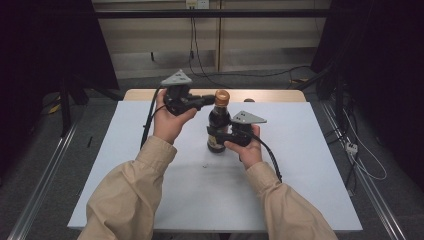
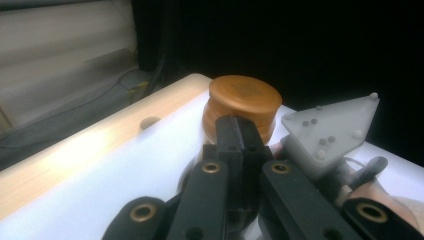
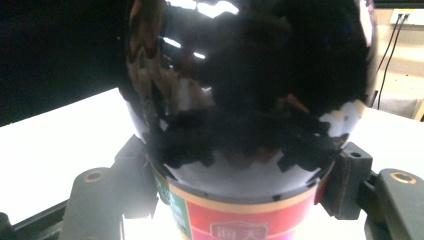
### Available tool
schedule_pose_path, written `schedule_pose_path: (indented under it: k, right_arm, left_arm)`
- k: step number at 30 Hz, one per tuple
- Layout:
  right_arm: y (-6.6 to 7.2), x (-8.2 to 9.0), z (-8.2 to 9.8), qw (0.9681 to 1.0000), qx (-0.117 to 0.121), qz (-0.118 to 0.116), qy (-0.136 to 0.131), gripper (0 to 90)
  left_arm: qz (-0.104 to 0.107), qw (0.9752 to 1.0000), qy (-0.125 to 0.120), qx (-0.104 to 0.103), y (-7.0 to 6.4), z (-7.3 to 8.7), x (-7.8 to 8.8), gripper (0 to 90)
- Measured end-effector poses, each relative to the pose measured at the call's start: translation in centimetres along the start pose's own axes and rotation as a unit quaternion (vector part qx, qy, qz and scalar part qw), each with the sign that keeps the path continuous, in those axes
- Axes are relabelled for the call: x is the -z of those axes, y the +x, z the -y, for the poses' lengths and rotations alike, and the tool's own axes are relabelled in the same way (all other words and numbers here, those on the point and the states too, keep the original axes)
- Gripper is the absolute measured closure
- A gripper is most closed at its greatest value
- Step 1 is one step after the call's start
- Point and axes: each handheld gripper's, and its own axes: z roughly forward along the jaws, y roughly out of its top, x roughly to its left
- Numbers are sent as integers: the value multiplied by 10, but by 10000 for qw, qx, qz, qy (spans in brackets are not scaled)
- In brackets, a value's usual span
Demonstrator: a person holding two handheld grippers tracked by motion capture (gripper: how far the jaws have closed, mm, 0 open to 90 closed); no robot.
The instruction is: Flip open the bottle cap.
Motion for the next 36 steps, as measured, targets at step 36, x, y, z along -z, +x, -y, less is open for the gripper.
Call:
schedule_pose_path:
  k: [36]
  right_arm:
    - [4,-4,0,9997,139,-1,190,297]
  left_arm:
    - [-262,9966,781,30,7,12,19,900]
